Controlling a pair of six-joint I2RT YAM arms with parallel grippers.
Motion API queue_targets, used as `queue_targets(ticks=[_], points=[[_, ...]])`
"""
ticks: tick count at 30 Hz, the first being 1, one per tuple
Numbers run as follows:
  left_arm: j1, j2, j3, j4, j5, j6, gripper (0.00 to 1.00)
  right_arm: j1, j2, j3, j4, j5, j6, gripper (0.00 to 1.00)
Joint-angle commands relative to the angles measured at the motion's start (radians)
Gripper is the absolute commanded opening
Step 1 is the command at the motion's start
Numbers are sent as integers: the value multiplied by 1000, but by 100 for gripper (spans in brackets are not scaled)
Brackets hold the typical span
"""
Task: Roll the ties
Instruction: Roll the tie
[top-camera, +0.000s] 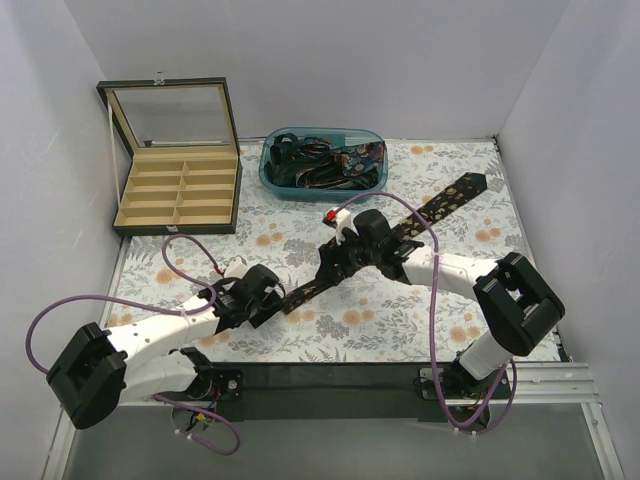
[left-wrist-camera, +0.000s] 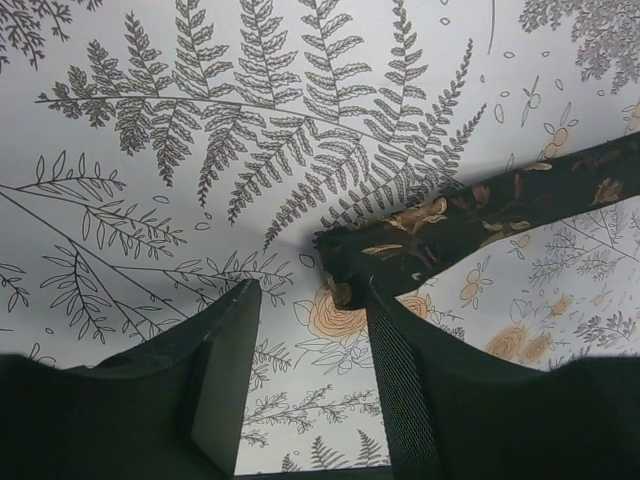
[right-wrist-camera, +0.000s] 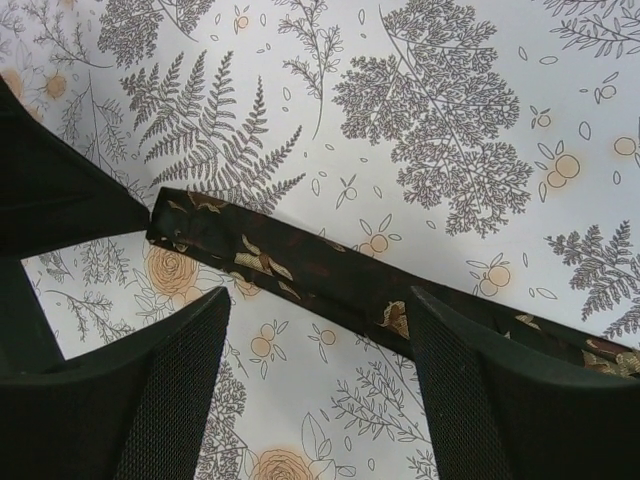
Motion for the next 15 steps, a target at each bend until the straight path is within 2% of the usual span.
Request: queue_targets(ticks=[1, 12, 15], points=[[4, 12, -23, 65, 8, -154, 44, 17, 15, 44, 8, -23, -41, 66], [7, 52, -32, 106, 27, -152, 39, 46, 61, 78, -5, -40, -68, 66], [6, 47, -44, 117, 35, -154, 33, 54, 67, 82, -6, -41, -76, 67]])
